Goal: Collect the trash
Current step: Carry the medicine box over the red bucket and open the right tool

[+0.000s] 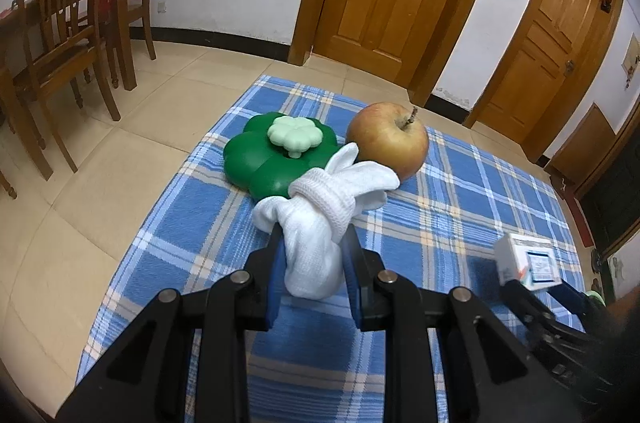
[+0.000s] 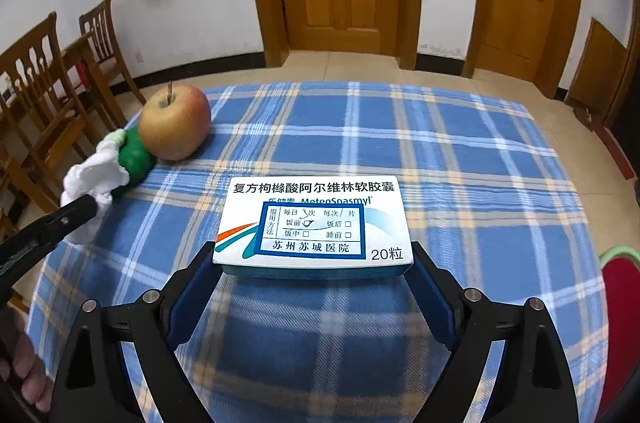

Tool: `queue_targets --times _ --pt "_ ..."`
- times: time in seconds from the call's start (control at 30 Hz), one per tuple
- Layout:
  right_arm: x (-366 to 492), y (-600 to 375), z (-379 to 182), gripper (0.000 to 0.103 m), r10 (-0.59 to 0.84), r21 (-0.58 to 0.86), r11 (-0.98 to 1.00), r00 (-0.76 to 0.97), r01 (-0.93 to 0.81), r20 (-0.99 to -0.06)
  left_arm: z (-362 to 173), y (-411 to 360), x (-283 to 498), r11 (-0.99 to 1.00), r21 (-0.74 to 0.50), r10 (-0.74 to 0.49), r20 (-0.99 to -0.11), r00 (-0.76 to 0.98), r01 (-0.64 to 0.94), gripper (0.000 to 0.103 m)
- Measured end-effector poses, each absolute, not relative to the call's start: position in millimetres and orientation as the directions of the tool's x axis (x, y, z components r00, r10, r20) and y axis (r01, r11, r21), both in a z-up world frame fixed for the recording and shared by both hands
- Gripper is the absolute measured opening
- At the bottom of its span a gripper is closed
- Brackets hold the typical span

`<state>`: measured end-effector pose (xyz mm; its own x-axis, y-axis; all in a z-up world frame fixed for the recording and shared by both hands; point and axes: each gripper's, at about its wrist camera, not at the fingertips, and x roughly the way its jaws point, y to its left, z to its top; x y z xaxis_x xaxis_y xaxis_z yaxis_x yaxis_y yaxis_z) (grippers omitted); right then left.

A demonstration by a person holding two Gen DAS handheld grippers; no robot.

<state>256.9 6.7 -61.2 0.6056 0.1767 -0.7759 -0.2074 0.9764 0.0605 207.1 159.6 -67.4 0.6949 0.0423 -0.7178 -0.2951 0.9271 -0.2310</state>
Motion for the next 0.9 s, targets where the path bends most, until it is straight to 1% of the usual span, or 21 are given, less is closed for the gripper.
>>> queue_targets --times 0.27,0.47,0.7,0.9 --pt "230 -24 -41 0.09 0.195 0.105 0.979 0.634 -0.176 -0.749 -65 147 207 0.942 -0.219 0.026 -0.709 0.705 -0.255 0.026" --pt "207 -52 -25 0.09 0.181 0.116 0.983 0.665 -0.141 -0.724 -59 133 207 0.957 -0.205 0.004 -0.697 0.717 -0.205 0.026" --pt "176 -95 -7 0.09 0.132 0.12 0.99 0.704 -0.067 -0.698 -47 115 204 0.968 -0.198 -0.024 -0.684 0.729 -0.153 0.026" --pt "150 -149 -3 0.09 0.052 0.124 0.991 0.717 0.048 -0.695 -35 90 195 0.973 -0.215 -0.084 -0.68 0.728 -0.089 0.026"
